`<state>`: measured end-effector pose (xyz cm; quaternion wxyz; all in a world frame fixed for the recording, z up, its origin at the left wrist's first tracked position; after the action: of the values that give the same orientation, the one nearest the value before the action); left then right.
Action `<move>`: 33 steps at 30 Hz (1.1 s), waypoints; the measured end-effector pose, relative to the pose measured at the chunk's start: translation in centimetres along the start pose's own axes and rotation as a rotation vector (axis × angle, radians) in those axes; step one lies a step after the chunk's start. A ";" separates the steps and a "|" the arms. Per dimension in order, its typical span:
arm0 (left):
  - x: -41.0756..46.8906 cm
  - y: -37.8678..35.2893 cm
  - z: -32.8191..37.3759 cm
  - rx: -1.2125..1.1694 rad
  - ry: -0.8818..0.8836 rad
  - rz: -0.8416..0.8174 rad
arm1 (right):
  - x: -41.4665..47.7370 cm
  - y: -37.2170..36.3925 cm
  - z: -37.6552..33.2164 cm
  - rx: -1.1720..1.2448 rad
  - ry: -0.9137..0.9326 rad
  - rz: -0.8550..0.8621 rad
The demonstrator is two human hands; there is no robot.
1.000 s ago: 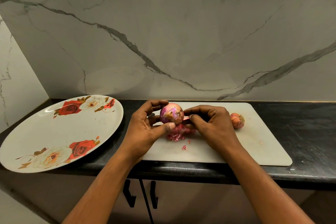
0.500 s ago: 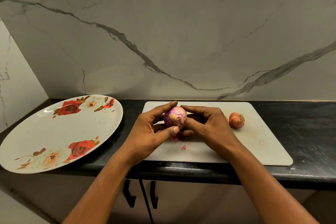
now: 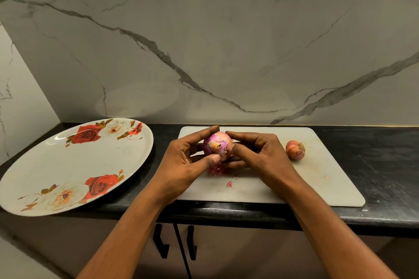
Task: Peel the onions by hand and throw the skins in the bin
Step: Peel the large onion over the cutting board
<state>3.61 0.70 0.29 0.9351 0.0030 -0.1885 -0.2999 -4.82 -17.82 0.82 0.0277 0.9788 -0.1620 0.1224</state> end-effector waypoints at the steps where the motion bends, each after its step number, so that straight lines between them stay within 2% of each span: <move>1: 0.0 0.0 0.0 0.010 0.002 -0.003 | -0.1 0.0 0.0 0.000 0.000 -0.004; 11: 0.0 0.0 0.0 -0.024 -0.009 0.008 | 0.2 0.1 0.1 -0.086 0.050 0.023; 17: 0.1 0.0 -0.2 0.010 -0.002 0.010 | 0.1 0.1 -0.1 -0.025 0.017 0.026; 24: 0.1 0.0 -0.3 0.015 0.015 -0.003 | 0.0 0.1 0.0 -0.062 0.016 -0.008; 33: 0.0 0.0 0.2 -0.094 0.015 0.046 | 0.3 0.1 0.4 -0.072 0.061 0.025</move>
<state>3.59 0.73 0.47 0.9423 -0.0429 -0.1674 -0.2867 -4.52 -18.04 0.54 0.0664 0.9709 -0.1777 0.1464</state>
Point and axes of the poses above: each hand's wrist, its own x-axis towards the middle knuckle, its own y-axis out of the back of the hand, z = x × y, the point moved 3 cm from there along x, towards the middle knuckle, and after that the axes turned 5 degrees about z, right-handed, at the moved point
